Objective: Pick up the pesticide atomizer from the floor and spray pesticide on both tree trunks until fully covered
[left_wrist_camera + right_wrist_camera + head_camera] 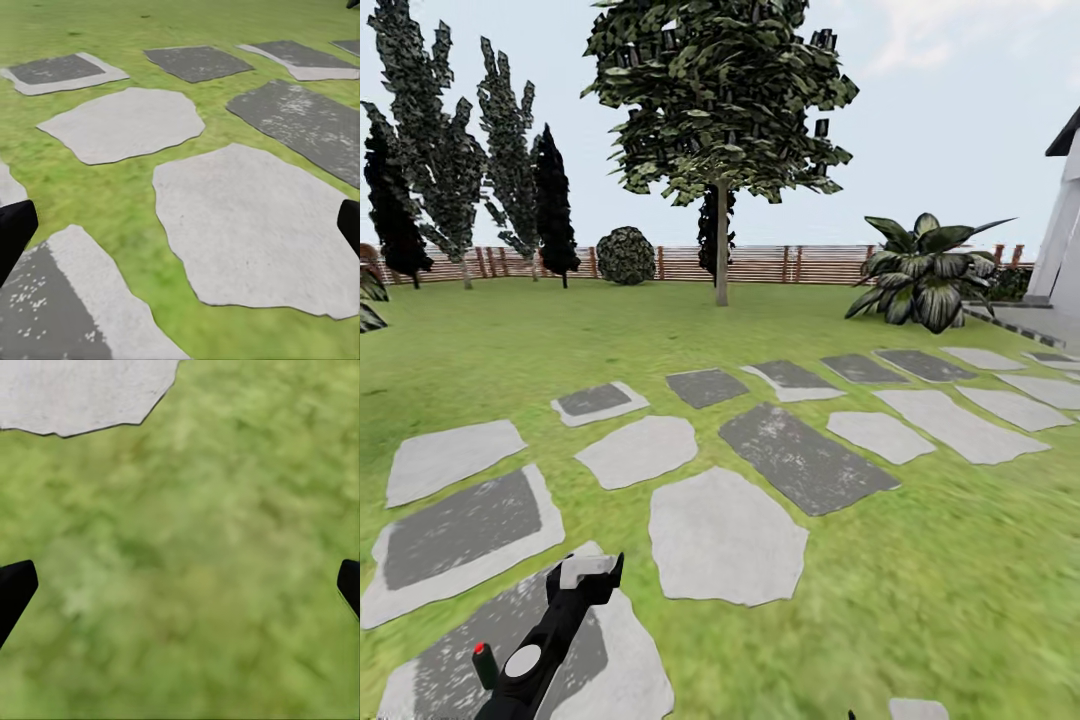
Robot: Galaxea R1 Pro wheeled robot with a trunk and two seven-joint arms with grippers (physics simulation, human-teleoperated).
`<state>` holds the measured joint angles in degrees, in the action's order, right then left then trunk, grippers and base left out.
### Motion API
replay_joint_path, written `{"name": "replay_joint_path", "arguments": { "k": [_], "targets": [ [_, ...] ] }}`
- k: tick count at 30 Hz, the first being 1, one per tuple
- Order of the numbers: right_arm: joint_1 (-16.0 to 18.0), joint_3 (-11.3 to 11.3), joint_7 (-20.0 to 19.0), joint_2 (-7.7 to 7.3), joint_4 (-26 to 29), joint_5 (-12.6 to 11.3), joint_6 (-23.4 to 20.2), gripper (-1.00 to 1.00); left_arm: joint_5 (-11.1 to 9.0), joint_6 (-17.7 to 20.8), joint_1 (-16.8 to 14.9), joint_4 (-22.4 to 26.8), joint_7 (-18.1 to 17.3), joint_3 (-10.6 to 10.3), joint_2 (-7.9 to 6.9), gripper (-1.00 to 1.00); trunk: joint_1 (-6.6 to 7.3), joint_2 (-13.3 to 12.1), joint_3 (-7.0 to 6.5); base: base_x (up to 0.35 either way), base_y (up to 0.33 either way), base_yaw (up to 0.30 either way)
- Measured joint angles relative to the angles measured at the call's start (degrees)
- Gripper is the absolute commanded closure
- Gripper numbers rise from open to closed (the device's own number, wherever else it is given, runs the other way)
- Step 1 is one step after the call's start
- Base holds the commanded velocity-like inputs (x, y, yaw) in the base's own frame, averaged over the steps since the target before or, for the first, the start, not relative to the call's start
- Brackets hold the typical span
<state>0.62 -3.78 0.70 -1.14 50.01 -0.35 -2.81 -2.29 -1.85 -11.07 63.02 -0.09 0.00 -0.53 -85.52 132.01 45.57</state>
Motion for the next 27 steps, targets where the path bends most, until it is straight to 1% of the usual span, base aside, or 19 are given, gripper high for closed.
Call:
{"name": "replay_joint_path", "arguments": {
  "k": [18,21,27],
  "targets": [
    [0.0,0.0,0.0,0.0,0.0,0.0,0.0,-1.0,0.0,0.0,0.0,0.0,0.0,0.0,0.0,-1.0,0.0,0.0,0.0,0.199,-0.269,0.283],
    [0.0,0.0,0.0,0.0,0.0,0.0,0.0,-1.0,0.0,0.0,0.0,0.0,0.0,0.0,0.0,-1.0,0.0,0.0,0.0,0.199,-0.269,0.104],
    [0.0,0.0,0.0,0.0,0.0,-0.01,0.0,-1.0,0.0,0.0,0.0,0.0,0.0,0.0,0.0,-1.0,0.0,0.0,0.0,0.199,-0.269,0.018]
  ]
}}
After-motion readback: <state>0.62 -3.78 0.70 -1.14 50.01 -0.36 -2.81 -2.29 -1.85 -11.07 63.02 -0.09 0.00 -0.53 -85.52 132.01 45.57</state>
